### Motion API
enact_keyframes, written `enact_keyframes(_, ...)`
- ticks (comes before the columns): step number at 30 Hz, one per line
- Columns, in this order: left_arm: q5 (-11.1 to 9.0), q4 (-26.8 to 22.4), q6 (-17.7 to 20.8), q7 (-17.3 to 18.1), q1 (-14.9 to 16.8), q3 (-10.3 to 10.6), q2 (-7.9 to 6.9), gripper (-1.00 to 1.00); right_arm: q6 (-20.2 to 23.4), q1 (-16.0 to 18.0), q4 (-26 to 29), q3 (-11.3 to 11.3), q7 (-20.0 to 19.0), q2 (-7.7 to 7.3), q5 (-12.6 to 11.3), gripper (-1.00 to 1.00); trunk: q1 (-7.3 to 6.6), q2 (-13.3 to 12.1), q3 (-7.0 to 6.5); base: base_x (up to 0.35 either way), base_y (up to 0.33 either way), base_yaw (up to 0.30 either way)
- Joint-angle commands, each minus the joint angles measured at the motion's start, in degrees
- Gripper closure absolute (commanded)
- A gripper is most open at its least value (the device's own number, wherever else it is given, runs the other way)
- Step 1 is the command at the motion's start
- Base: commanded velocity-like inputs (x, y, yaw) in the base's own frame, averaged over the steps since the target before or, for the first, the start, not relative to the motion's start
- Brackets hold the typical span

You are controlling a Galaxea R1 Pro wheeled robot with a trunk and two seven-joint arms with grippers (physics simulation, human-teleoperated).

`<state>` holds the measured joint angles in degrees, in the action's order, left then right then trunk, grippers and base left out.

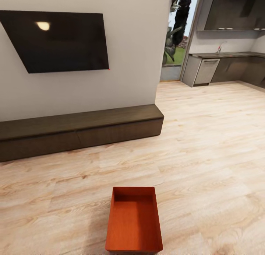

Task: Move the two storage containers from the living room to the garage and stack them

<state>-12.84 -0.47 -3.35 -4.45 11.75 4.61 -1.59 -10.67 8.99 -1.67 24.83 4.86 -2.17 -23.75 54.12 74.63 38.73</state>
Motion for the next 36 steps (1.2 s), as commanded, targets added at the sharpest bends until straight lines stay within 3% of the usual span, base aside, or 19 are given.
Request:
enact_keyframes(1, -0.52, 0.03, -0.16, -0.12, 0.02, 0.49, 0.0, -1.0, -0.31, 0.06, -0.17, 0.48, 0.02, 0.02, -0.44, -1.0, 0.0, 0.02, 0.14, 0.0, 0.0, 0.0)
enact_keyframes(36, -0.52, 0.03, -0.16, -0.12, 0.02, 0.49, 0.0, -1.0, -0.46, 0.06, -0.17, 0.45, 0.07, 0.45, -0.51, -1.0, 0.0, 0.02, 3.37, 0.0, 0.0, 0.0)
